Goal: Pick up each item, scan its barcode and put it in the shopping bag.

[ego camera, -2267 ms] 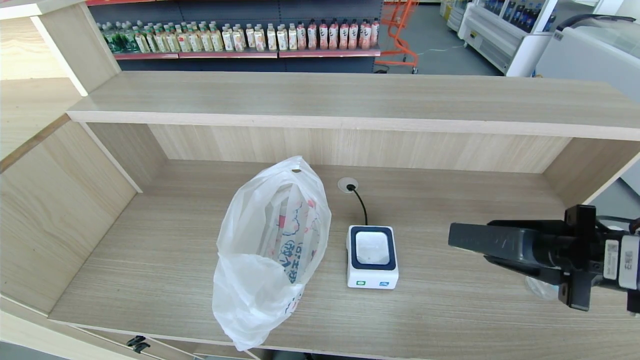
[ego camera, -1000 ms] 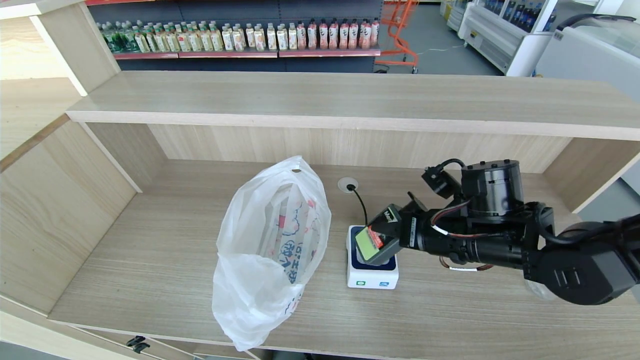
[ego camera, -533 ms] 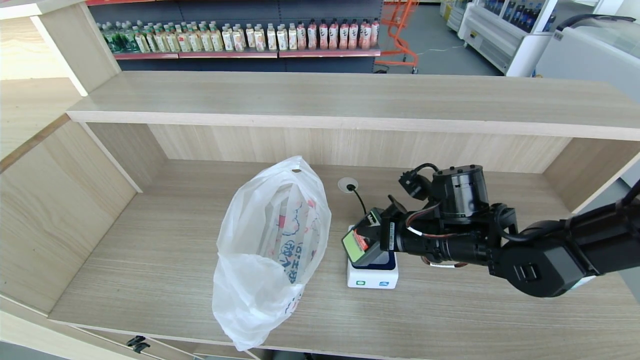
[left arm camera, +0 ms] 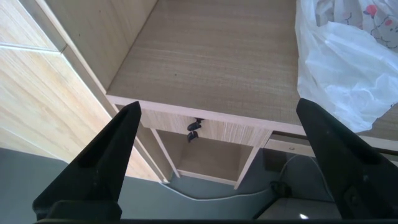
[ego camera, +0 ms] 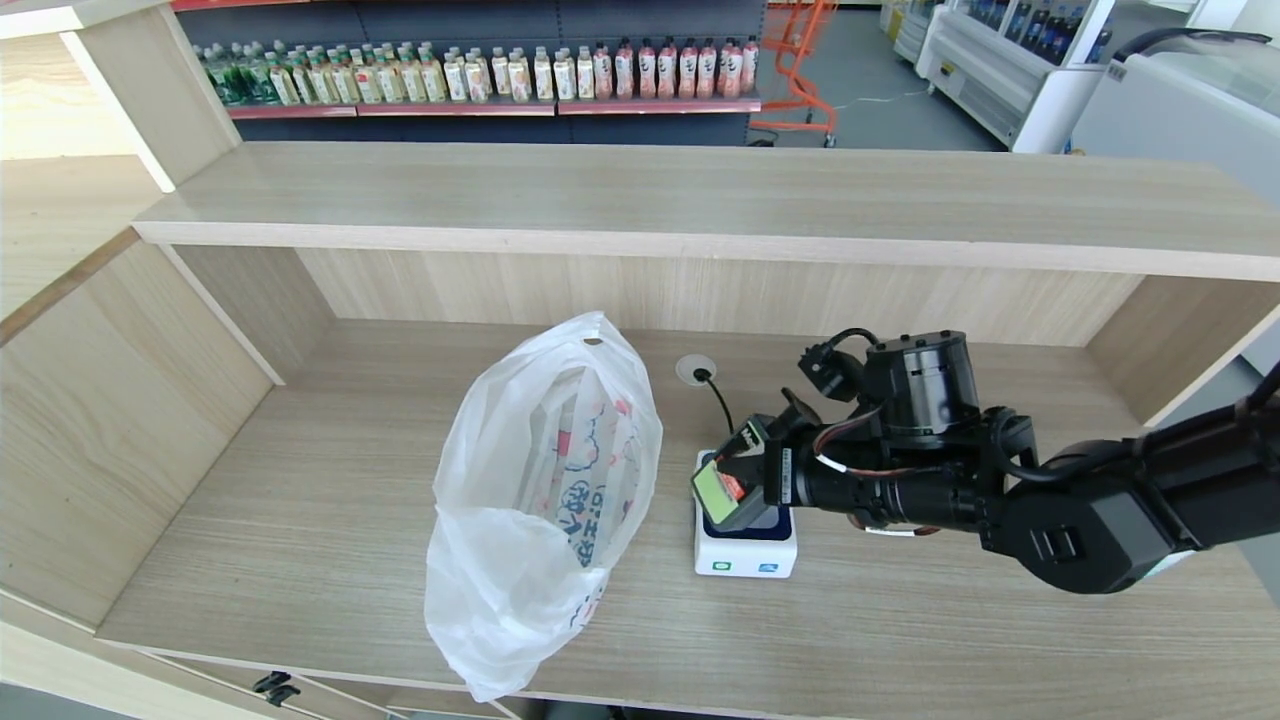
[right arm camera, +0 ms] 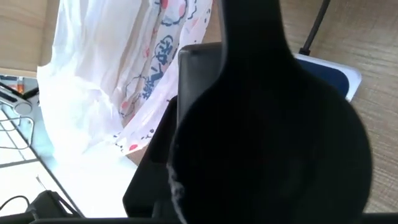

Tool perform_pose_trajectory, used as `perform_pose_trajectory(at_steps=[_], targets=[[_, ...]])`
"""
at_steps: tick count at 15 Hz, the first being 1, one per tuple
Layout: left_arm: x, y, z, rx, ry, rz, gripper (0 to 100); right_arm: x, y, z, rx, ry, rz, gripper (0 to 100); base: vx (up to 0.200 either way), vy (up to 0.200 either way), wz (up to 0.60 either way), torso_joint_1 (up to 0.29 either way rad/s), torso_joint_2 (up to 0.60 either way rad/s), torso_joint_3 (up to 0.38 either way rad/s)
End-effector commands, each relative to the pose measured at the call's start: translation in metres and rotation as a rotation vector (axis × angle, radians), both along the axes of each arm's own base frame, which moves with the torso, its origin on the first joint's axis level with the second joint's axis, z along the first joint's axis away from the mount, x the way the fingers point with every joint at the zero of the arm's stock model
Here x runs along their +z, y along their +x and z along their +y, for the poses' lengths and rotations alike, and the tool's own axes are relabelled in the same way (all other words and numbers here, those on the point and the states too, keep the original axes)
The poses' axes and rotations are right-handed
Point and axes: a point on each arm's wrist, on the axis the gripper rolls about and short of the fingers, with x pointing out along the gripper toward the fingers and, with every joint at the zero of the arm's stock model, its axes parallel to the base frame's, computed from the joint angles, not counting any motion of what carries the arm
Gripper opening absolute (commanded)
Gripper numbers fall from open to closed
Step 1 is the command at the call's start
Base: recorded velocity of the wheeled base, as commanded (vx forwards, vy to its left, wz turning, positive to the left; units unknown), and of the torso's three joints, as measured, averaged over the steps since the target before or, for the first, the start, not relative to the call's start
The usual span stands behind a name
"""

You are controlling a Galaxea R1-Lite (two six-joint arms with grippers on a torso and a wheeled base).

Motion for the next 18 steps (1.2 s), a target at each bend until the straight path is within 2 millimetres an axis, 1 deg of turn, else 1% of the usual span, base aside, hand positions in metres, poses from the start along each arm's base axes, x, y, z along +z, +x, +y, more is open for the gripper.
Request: perform_pose_trajectory(at_steps=[1, 3, 4, 5, 7, 8, 10, 13, 15, 16, 17, 18], targets=[[0.0, 0.0, 0.0, 0.001, 0.0, 0.001, 100, 0.034, -0.013, -0.006, 0.008, 0.059, -0.09, 0, 0.0, 0.0, 0.0, 0.0, 0.0, 0.0], [0.0, 0.0, 0.0, -0.001, 0.0, 0.001, 100, 0.073, -0.033, -0.017, 0.022, 0.095, -0.219, 0, 0.0, 0.0, 0.0, 0.0, 0.0, 0.0], [0.0, 0.0, 0.0, -0.001, 0.0, 0.001, 100, 0.081, -0.039, -0.021, 0.033, 0.082, -0.261, 0, 0.0, 0.0, 0.0, 0.0, 0.0, 0.0], [0.0, 0.0, 0.0, 0.002, 0.0, 0.0, 100, 0.091, -0.053, -0.032, 0.065, -0.004, -0.379, 0, 0.0, 0.0, 0.0, 0.0, 0.0, 0.0], [0.0, 0.0, 0.0, 0.001, 0.0, 0.0, 100, 0.083, -0.066, -0.052, 0.084, -0.135, -0.461, 0, 0.0, 0.0, 0.0, 0.0, 0.0, 0.0], [0.0, 0.0, 0.0, -0.001, 0.0, 0.001, 100, 0.078, -0.069, -0.055, 0.088, -0.159, -0.462, 0, 0.0, 0.0, 0.0, 0.0, 0.0, 0.0], [0.0, 0.0, 0.0, 0.001, 0.0, 0.0, 100, 0.076, -0.073, -0.058, 0.089, -0.159, -0.454, 0, 0.0, 0.0, 0.0, 0.0, 0.0, 0.0], [0.0, 0.0, 0.0, -0.001, 0.0, 0.0, 100, 0.075, -0.073, -0.058, 0.091, -0.155, -0.448, 0, 0.0, 0.0, 0.0, 0.0, 0.0, 0.0], [0.0, 0.0, 0.0, 0.003, -0.005, -0.001, 100, 0.074, -0.072, -0.056, 0.075, -0.102, -0.398, 0, 0.0, 0.0, 0.0, 0.0, 0.0, 0.0], [0.0, 0.0, 0.0, 0.001, -0.008, -0.001, 100, 0.075, -0.072, -0.054, 0.057, -0.048, -0.353, 0, 0.0, 0.2, 0.0, 0.007, 0.0, 0.002], [0.0, 0.0, 0.0, 0.001, -0.008, -0.001, 100, 0.075, -0.072, -0.054, 0.057, -0.048, -0.353, 0, 0.0, 0.2, 0.0, 0.002, 0.0, 0.002], [0.0, 0.0, 0.0, 0.001, -0.012, -0.002, 100, 0.077, -0.069, -0.049, 0.033, 0.054, -0.268, 0, 0.0, 0.2, 0.0, -0.007, 0.0, 0.002]])
